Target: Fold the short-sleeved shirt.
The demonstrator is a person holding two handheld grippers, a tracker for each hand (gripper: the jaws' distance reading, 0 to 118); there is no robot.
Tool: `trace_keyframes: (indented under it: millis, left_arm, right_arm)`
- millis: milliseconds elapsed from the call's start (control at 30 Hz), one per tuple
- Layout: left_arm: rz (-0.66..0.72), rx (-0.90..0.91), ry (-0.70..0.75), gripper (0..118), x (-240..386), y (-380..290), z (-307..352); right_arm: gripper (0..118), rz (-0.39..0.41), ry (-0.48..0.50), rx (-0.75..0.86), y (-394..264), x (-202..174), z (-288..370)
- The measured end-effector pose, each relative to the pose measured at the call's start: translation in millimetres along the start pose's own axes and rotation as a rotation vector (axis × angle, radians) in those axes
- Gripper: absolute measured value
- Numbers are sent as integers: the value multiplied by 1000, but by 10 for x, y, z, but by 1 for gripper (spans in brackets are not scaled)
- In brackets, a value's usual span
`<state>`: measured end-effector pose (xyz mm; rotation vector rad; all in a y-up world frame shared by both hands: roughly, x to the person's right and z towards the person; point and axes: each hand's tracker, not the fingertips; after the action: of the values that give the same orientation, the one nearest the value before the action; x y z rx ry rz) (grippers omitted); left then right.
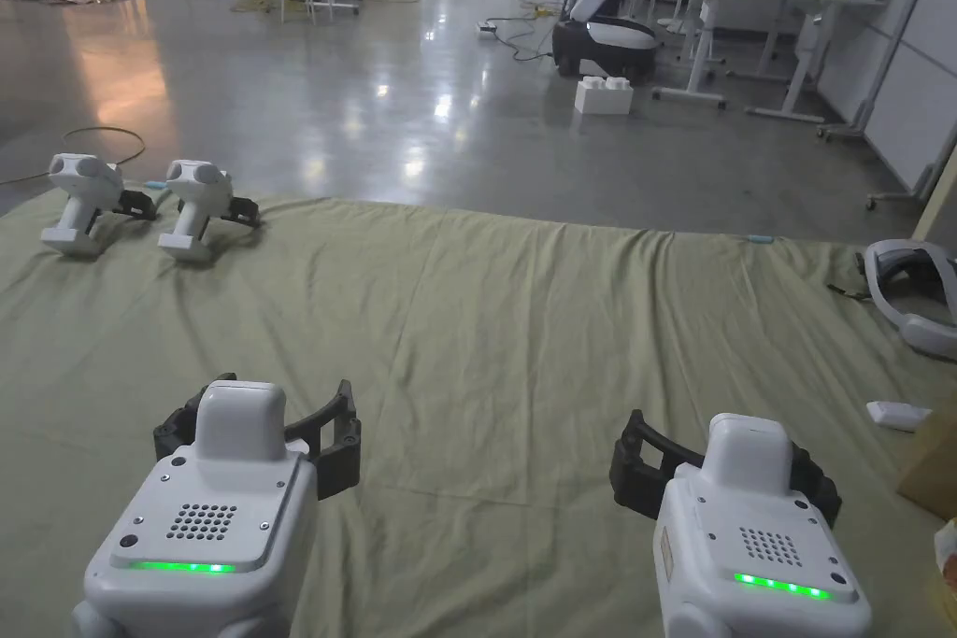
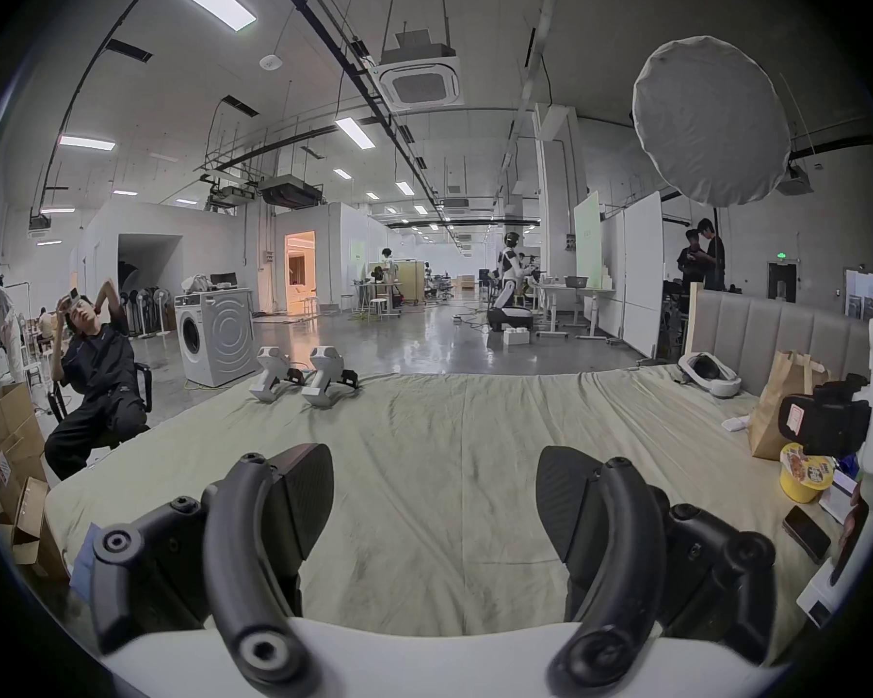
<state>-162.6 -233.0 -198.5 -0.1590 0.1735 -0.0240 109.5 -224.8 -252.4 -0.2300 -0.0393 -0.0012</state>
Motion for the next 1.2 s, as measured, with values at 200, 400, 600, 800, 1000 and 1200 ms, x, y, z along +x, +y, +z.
trace_keyframes:
  millis: [200, 400, 600, 800, 1000, 1200]
  left_arm:
    - [5, 7, -16, 97, 10, 18, 18]
    - [0, -8, -4, 97, 20, 15, -6]
    - [15, -21, -1, 97, -11, 10, 0]
    - [33, -27, -3, 99, -40, 10, -16]
    - [39, -34, -12, 99, -24, 10, -22]
    - [27, -37, -29, 99, -13, 17, -19]
  right_arm:
    - [112, 47, -151, -49, 40, -151, -21]
    - [112, 23, -60, -64, 54, -198, 32]
    - [112, -77, 21, -70, 115, -140, 51]
    - [113, -96, 28, -58, 171, -134, 37]
    - [113, -107, 43, -69, 176, -139, 1]
    - [113, -111, 45, -84, 132, -138, -18]
